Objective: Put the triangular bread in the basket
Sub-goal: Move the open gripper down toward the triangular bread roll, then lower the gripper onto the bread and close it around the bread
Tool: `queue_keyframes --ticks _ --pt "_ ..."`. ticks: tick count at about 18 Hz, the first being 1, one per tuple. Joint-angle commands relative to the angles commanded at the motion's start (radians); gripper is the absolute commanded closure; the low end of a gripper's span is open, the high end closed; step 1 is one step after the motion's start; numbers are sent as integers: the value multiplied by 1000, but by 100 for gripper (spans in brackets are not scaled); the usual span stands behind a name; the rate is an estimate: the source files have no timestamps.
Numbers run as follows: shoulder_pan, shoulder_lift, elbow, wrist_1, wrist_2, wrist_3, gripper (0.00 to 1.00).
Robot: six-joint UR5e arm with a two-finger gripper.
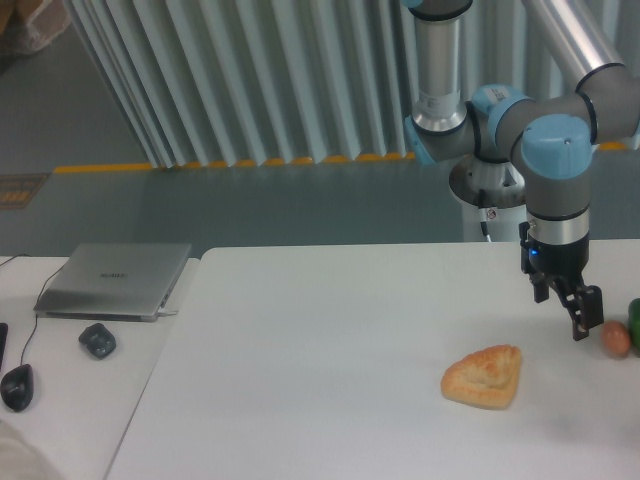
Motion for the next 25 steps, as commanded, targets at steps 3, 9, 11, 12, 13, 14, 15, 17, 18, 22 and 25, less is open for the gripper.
queue_keyframes --ticks 3,9,11,12,13,14,15,17,18,22,25 --pt "-11 -8 8 6 -11 -42 0" --pt "-31 -18 -21 41 -9 -264 0" --pt "-48 -18 -47 46 -8 -333 0" --pt "-52 -20 -55 46 -8 -342 0" --pt "-60 -25 -58 46 -3 -342 0" --pt "-77 -38 -58 48 1 -342 0" --pt "-91 -49 -58 46 9 -341 0" --pt "-117 -71 -52 48 44 -341 0" --pt "-132 -74 -46 46 55 -341 0" --pt "-150 -113 -15 48 55 -344 0" --pt "-157 -129 4 46 54 -344 0"
